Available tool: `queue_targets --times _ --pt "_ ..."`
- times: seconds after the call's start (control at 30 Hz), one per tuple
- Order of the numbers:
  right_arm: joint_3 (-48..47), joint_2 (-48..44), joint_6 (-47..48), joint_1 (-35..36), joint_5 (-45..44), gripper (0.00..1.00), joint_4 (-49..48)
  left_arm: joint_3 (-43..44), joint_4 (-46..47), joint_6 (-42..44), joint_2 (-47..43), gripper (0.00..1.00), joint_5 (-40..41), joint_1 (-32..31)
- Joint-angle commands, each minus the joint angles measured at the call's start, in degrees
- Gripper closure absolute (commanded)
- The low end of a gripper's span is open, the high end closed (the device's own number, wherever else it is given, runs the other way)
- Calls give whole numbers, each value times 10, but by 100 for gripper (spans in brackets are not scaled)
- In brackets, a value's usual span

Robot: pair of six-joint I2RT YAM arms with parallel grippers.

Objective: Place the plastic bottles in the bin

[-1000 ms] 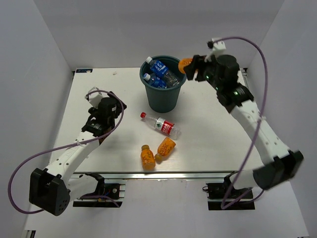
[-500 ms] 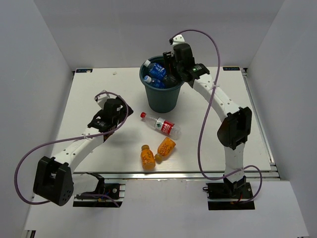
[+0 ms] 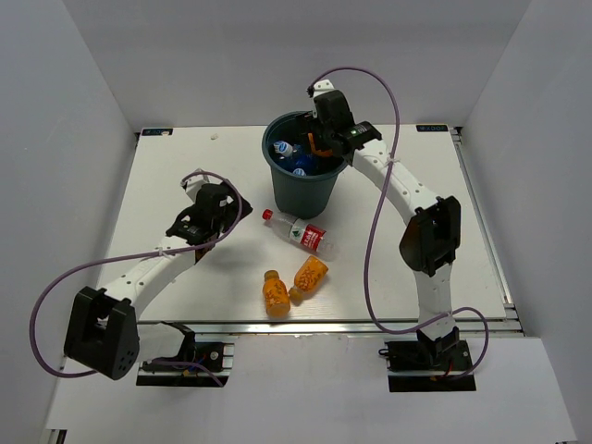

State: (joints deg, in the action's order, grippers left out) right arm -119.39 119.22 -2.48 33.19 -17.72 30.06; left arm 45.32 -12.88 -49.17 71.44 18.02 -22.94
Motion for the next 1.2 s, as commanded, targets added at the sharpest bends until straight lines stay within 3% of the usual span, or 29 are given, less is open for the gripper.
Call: queue_targets --times 0.0,0.3,0.43,0.67,0.7,0.97,1.17 --pt "-21 -14 2 5 9 11 18 7 1 -3 -1 2 -15 2" --pt "-75 -61 40 5 42 11 -28 13 9 -16 18 2 -55 1" --pt "-43 -126 44 5 91 11 -91 4 29 -50 27 2 -55 -4" --pt "133 -276 28 5 90 10 -181 -13 98 -107 72 2 -95 -31" --pt "191 -316 28 5 80 11 -187 -2 98 -108 80 2 -98 -34" --pt "510 -535 -29 -17 -95 11 -222 -4 144 -119 141 2 -105 -75" --pt "639 -644 -107 -31 -87 11 -224 15 205 -131 200 2 -118 -88"
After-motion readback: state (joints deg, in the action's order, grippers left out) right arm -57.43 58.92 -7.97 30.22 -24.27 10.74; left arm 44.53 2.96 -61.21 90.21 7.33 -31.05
